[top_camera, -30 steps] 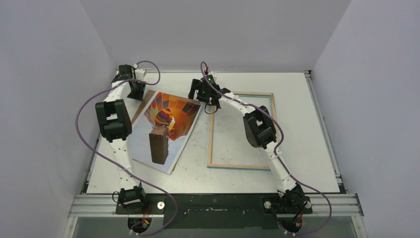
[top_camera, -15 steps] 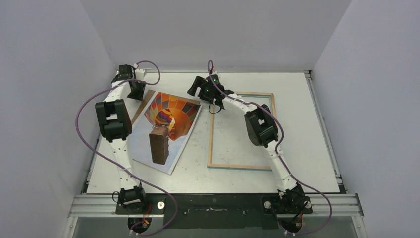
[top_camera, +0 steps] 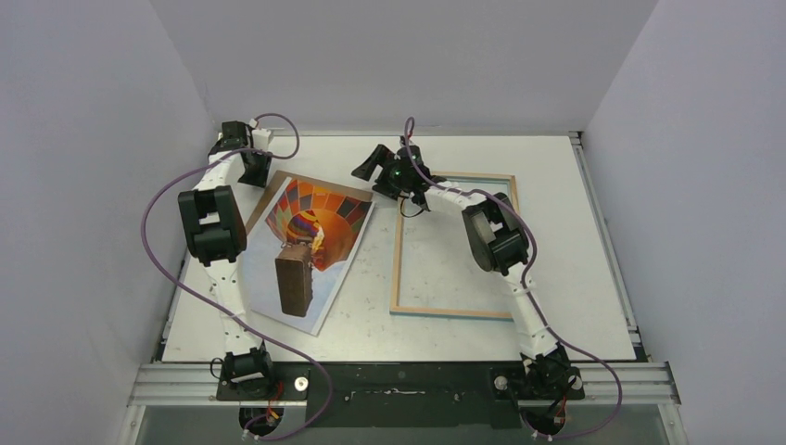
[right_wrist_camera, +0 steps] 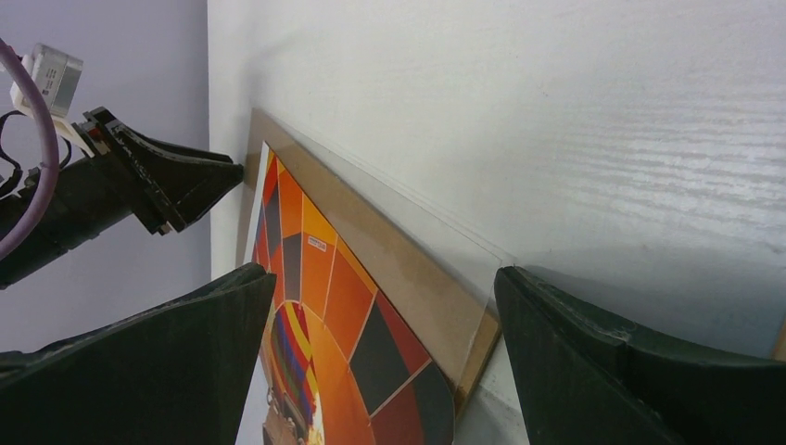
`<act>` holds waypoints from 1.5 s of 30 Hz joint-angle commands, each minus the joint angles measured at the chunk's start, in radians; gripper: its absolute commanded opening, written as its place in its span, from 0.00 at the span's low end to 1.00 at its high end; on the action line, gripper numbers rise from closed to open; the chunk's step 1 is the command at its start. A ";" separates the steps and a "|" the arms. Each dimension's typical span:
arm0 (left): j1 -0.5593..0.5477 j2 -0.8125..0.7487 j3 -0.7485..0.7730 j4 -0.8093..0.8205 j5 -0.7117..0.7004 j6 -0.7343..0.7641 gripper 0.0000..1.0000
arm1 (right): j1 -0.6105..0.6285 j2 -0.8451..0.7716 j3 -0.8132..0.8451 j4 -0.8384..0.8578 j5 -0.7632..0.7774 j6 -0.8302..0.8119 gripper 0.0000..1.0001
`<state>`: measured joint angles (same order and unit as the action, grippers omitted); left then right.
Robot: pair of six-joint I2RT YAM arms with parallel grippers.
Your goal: Put the photo into the frame
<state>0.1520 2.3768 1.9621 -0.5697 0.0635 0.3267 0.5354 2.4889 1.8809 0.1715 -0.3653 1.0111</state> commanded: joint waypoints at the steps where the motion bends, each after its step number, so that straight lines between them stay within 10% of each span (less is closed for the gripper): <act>1: -0.010 -0.019 -0.029 -0.021 0.037 -0.002 0.37 | 0.024 -0.120 -0.031 0.116 -0.093 0.060 0.92; 25: -0.012 -0.024 -0.043 -0.010 0.050 -0.016 0.36 | 0.037 -0.134 -0.138 0.213 -0.164 0.134 0.82; 40: -0.013 -0.028 -0.028 -0.026 0.050 -0.018 0.36 | 0.031 -0.105 -0.017 0.036 -0.120 0.020 0.12; 45: -0.005 -0.034 0.044 -0.102 0.080 -0.036 0.49 | 0.023 -0.101 0.115 -0.084 -0.071 -0.076 0.05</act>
<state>0.1520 2.3676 1.9469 -0.5541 0.0826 0.3183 0.5636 2.3833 1.8610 0.1566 -0.4904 1.0332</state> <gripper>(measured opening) 0.436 0.063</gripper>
